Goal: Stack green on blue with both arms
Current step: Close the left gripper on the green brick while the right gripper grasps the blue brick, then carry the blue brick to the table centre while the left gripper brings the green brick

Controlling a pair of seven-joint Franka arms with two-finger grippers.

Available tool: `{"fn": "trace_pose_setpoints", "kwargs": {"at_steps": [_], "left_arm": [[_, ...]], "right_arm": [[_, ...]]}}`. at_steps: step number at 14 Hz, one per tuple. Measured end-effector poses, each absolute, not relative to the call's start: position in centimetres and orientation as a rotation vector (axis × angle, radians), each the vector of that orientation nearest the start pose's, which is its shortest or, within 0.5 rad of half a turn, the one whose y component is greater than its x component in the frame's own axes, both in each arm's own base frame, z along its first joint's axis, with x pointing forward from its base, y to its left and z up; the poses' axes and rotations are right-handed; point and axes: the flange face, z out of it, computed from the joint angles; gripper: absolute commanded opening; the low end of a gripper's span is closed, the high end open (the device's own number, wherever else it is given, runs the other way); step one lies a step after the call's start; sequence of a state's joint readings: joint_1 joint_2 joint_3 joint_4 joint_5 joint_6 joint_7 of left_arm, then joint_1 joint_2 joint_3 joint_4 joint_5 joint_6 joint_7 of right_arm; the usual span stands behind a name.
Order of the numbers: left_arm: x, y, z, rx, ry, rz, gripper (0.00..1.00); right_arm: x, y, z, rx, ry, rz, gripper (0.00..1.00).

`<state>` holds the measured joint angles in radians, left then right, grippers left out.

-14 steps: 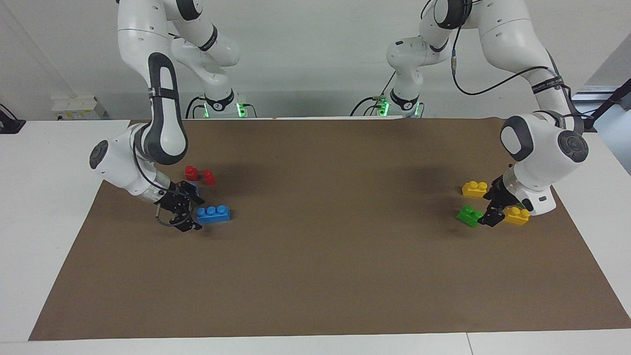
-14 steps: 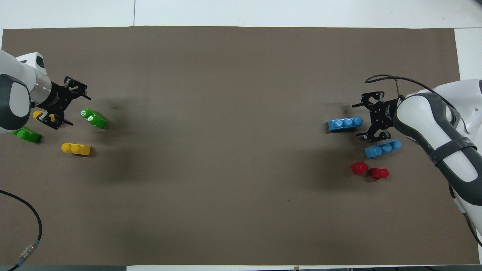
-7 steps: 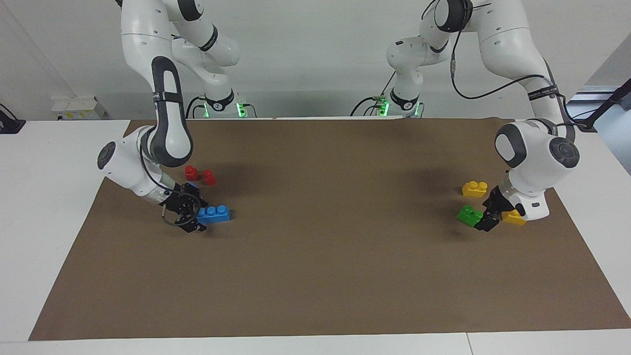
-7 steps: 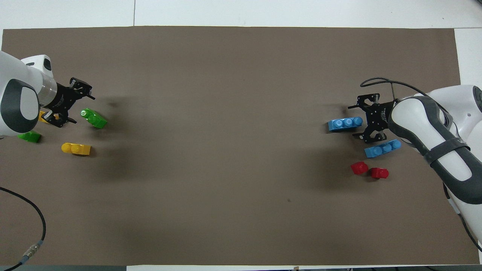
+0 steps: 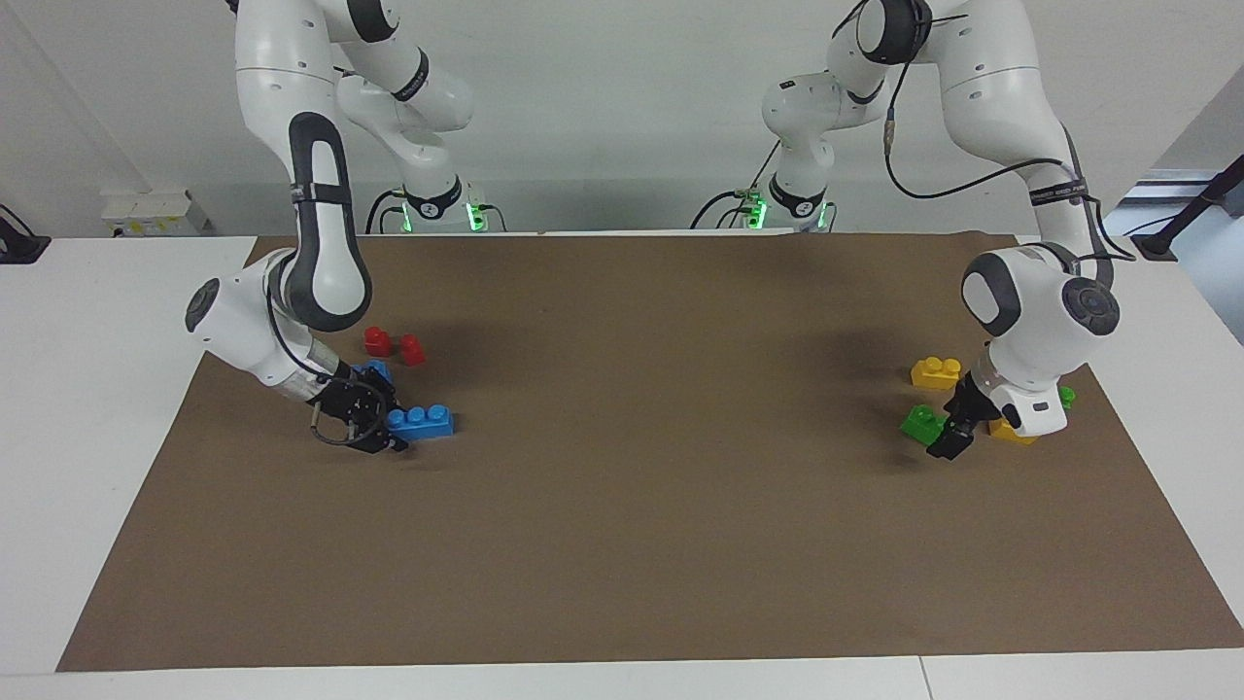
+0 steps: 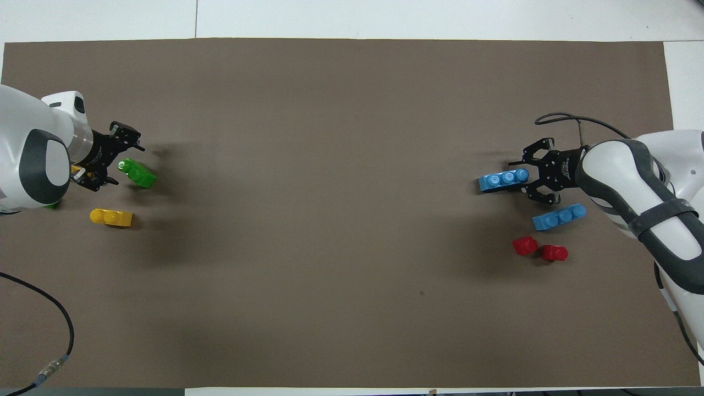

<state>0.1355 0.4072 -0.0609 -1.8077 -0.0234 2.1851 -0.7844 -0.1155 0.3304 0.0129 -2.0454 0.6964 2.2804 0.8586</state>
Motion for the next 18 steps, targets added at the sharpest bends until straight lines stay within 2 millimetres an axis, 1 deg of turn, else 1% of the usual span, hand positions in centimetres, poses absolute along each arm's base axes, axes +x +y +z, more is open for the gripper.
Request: {"fn": "trace_pose_setpoints", "kwargs": {"at_steps": [1,2,3,5,6,7,8,9,10,11,12,13,14,16,18], "left_arm": [[64.0,5.0,31.6,-2.871,-1.347,0.068,0.98],[64.0,5.0,31.6,-2.871,-1.347,0.067,0.95],[64.0,5.0,31.6,-2.871,-1.347,0.067,0.86],[63.9,5.0,31.5,-2.87,-1.347,0.07,0.49],[63.9,5.0,31.4,-2.87,-1.346,0.072,0.13],[63.8,5.0,31.3,-2.869,-1.346,0.074,0.0],[63.8,5.0,31.3,-2.869,-1.346,0.076,0.0],[63.8,5.0,31.2,-2.868,-1.346,0.078,0.0],[63.8,4.9,31.2,-2.869,-1.346,0.077,0.0],[63.8,5.0,31.2,-2.868,-1.346,0.077,0.0],[63.8,5.0,31.2,-2.868,-1.347,0.077,0.0],[63.8,5.1,31.2,-2.867,-1.348,0.077,0.0],[63.8,5.2,31.3,-2.866,-1.35,0.076,0.0],[63.8,5.2,31.8,-2.863,-1.364,0.065,0.0],[63.7,5.1,33.4,-2.843,-1.419,0.04,0.0]], "right_arm": [[58.6,-4.6,27.5,-1.991,1.78,0.38,0.0],[58.8,-4.5,27.8,-1.986,1.773,0.387,0.0],[59.1,-4.4,28.3,-1.986,1.761,0.396,0.0],[59.9,-3.9,29.5,-1.99,1.729,0.405,0.0],[60.3,-3.3,30.6,-1.981,1.722,0.432,0.0],[60.8,-2.2,32.4,-1.952,1.738,0.479,0.0],[61.5,-0.4,34.9,-1.913,1.771,0.523,0.0],[61.9,2.1,37.7,-1.879,1.806,0.549,0.0],[61.9,5.2,40.5,-1.854,1.837,0.56,0.0],[61.5,8.8,42.9,-1.841,1.852,0.57,0.0],[60.9,12.3,44.6,-1.837,1.861,0.587,0.0],[60.1,15.5,45.6,-1.839,1.873,0.61,0.0],[59.3,18.4,45.9,-1.84,1.896,0.632,0.0],[57.8,24.0,45.6,-1.823,1.984,0.611,0.0],[55.9,28.9,44.7,-1.785,2.048,0.566,0.0]]}}
